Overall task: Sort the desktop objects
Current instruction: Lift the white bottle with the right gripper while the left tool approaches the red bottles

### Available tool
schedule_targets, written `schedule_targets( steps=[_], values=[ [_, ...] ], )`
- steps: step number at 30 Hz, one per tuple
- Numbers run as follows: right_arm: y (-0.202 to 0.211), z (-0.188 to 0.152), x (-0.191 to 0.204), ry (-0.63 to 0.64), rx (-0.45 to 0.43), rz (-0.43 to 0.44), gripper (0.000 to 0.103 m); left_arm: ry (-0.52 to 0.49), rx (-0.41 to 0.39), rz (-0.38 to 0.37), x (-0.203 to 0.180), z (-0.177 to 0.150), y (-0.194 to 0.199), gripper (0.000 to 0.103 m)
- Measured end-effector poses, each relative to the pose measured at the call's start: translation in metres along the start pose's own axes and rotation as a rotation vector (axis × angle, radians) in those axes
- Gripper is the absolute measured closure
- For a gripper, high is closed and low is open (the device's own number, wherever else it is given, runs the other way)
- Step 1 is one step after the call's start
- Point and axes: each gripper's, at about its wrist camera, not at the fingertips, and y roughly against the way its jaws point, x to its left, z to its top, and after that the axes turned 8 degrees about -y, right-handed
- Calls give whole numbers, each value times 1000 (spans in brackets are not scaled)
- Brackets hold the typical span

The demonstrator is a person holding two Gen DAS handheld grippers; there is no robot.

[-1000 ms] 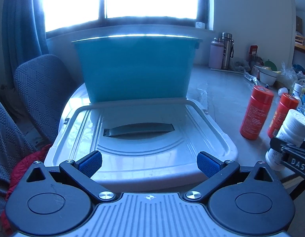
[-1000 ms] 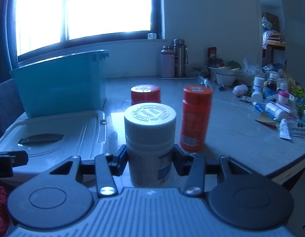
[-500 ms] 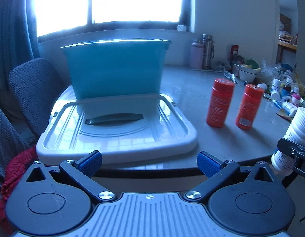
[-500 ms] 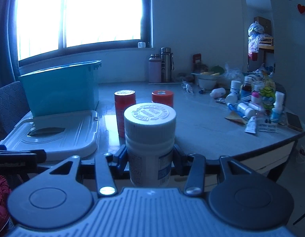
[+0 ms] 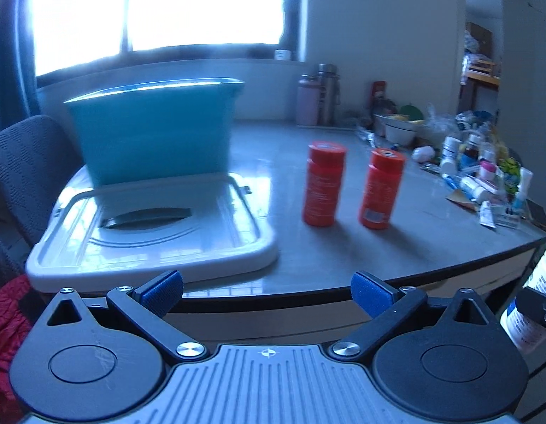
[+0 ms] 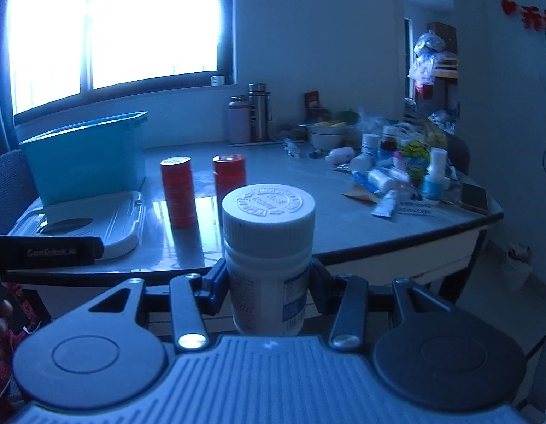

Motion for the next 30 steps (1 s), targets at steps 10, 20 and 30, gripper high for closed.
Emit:
schedule_targets(
  steps=[10,20,30],
  values=[
    [6,1,-16,11,-22,-53,56,-41,-9,-43,-25,6,-17,1],
    [-11,9,-16,4,-34,-72,56,-60,-12,-44,-27,25,-51,1],
    [-37,16,-9,-17,-35,-97,56,-58,-2,-49,-22,43,-93,1]
  ],
)
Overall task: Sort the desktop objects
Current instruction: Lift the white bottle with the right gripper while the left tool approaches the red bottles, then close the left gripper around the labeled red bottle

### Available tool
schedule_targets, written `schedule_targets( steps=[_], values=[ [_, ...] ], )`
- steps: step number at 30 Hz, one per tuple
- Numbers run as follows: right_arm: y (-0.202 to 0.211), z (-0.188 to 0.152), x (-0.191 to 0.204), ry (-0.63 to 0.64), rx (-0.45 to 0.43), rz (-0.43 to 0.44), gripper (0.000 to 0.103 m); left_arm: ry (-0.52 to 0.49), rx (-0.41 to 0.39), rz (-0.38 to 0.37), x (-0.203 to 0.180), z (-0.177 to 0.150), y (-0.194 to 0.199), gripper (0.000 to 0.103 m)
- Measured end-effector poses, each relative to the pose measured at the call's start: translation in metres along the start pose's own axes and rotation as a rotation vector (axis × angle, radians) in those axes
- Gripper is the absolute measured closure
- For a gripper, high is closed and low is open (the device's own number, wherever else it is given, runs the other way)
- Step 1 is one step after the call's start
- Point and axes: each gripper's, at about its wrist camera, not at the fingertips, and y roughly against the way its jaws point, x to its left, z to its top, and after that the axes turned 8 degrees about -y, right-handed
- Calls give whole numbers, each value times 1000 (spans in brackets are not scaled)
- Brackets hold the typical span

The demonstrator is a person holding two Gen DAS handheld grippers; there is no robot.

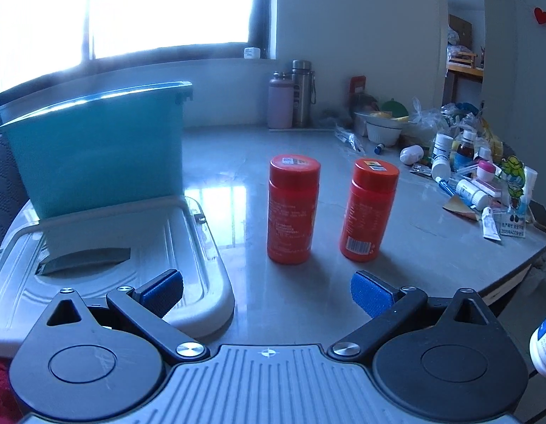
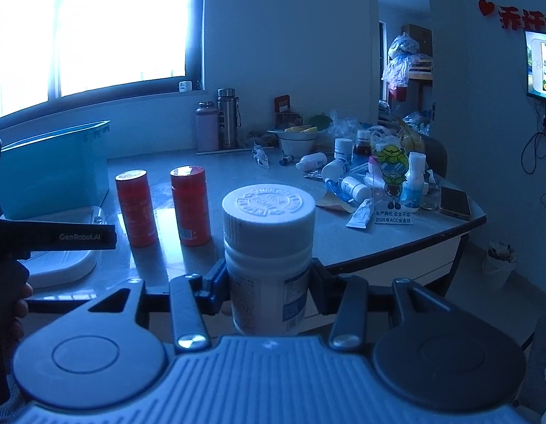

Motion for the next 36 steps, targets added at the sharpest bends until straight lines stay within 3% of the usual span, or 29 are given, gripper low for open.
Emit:
schedule_targets(
  steps=[28,30,36],
  values=[
    [-64,7,20,-72,6,-149,56,-44,15,-120,1,38,-125,3],
    [-68,8,22,-77,5,-157,56,-65,5,-132,-1,39,-131,51],
    [-71,13,25,-88,-2,-165,56,-64,24,-144,1,47,-142,53]
  ],
)
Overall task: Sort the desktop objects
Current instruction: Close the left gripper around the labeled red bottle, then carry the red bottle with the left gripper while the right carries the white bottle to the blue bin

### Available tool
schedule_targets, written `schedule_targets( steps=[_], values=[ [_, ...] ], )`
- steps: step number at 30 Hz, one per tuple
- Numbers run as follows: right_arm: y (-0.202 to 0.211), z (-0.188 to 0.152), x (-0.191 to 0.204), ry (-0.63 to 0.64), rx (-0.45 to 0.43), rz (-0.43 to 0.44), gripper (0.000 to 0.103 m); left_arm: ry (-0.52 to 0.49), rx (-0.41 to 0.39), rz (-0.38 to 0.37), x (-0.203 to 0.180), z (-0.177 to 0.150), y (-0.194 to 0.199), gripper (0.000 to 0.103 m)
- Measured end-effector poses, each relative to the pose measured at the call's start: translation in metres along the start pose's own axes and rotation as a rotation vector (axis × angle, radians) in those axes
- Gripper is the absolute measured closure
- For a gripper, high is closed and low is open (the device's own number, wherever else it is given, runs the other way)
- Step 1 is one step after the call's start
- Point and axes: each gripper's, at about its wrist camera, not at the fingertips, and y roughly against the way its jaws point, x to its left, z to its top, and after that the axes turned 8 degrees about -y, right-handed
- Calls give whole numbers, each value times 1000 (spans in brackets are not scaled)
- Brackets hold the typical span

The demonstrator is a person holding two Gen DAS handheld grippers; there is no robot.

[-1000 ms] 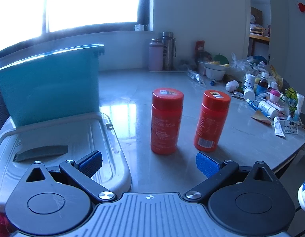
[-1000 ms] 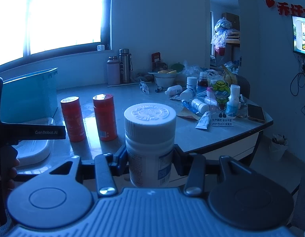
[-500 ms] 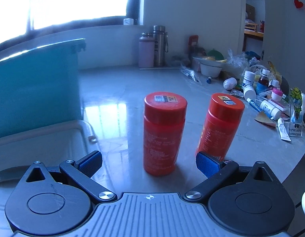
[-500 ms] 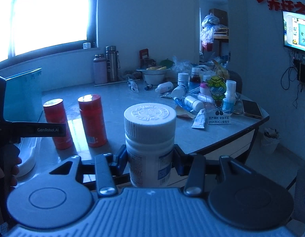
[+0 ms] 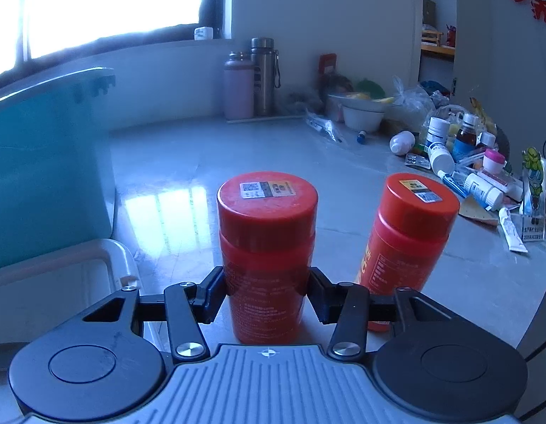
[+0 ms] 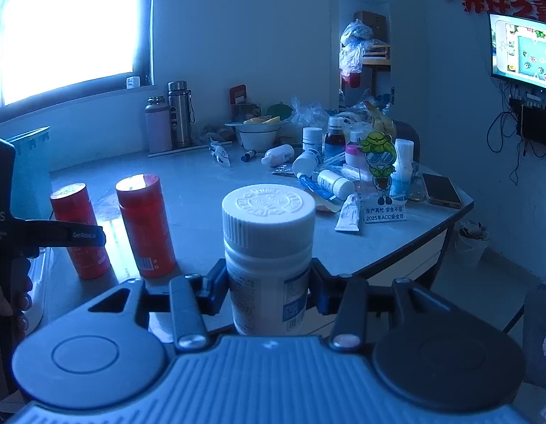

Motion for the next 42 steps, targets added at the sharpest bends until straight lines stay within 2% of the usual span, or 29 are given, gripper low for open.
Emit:
schedule_targets(
  steps=[6,13,20,23,34,42],
  values=[
    [12,3,-2,15,3,29,56,3,-24,14,-1,4,21,53],
    [36,7,-9,43,13,107,56,27,-37,61,-4,8,72,53],
    [63,13,-5,98,17,217,56,83,-25,146,5,-2,138,53],
    [72,18,2,109,25,291,56,104,-21,184,13,-7,165,53],
    [79,38,55,158,41,501,56,186,-12,325,71,-8,242,53],
    [63,55,117,204,23,604,56,227,-24,392,128,15,251,53]
  ],
)
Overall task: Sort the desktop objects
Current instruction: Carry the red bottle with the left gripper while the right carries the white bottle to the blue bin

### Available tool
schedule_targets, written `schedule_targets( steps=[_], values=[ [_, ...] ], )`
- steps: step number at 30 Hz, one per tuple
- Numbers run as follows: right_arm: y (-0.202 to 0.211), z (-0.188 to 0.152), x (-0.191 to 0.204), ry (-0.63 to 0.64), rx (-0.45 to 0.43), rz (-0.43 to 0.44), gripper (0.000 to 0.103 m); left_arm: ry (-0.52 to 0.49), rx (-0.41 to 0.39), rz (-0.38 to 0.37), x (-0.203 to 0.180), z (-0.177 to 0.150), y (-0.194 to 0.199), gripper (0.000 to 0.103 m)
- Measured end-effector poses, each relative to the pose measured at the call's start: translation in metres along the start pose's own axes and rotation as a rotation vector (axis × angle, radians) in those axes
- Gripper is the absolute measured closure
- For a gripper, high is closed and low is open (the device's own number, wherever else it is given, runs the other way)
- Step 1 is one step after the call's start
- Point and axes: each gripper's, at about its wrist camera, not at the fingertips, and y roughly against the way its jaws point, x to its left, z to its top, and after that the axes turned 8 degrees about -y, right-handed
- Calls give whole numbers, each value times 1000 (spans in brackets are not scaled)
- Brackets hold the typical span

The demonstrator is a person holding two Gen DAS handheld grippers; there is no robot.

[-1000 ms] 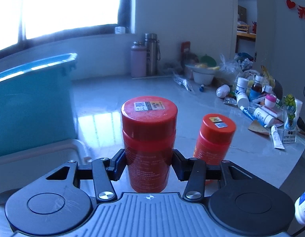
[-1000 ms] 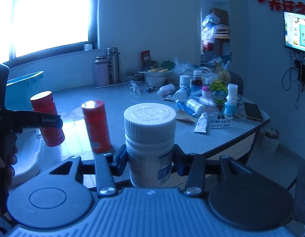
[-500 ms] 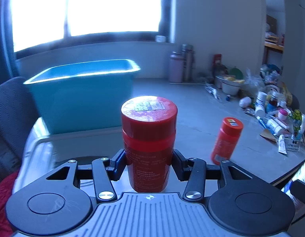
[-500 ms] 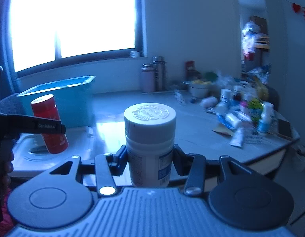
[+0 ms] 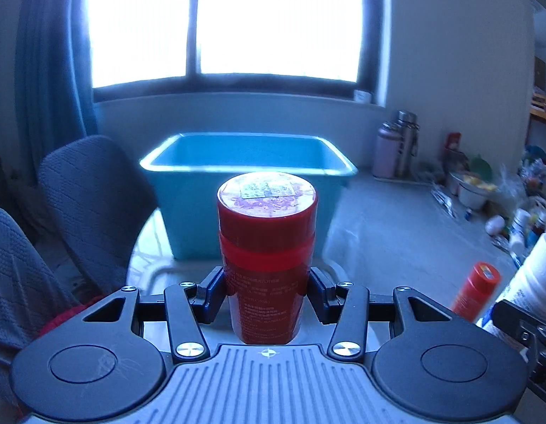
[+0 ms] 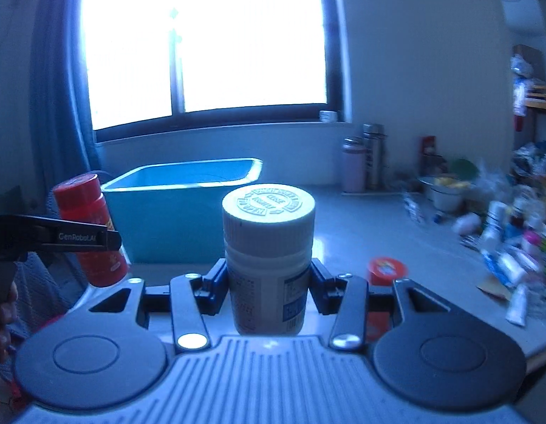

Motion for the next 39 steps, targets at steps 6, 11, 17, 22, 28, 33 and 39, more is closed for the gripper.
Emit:
schedule_targets(
  steps=[6,11,17,22,28,33,39],
  values=[
    [-44,26,30,24,-19,56,56,17,-1,31,33,36,-28,53],
    [-76,52,51,37,-44,72,56,17,-11,39,54,66,-47,53],
    [-111,84,70,30,-89,67,56,2,-52,27,75,108,-75,53],
    [-138,102,84,45,-117,53,56,-3,-72,9,89,135,-103,53],
    [-174,109,94,29,-113,26,56,-4,-80,-21,105,157,-143,53],
    [-206,107,102,19,-75,7,56,-7,-53,-55,111,160,-180,53],
    [-246,99,109,24,-9,-12,56,-13,-2,-89,112,152,-222,53]
  ],
)
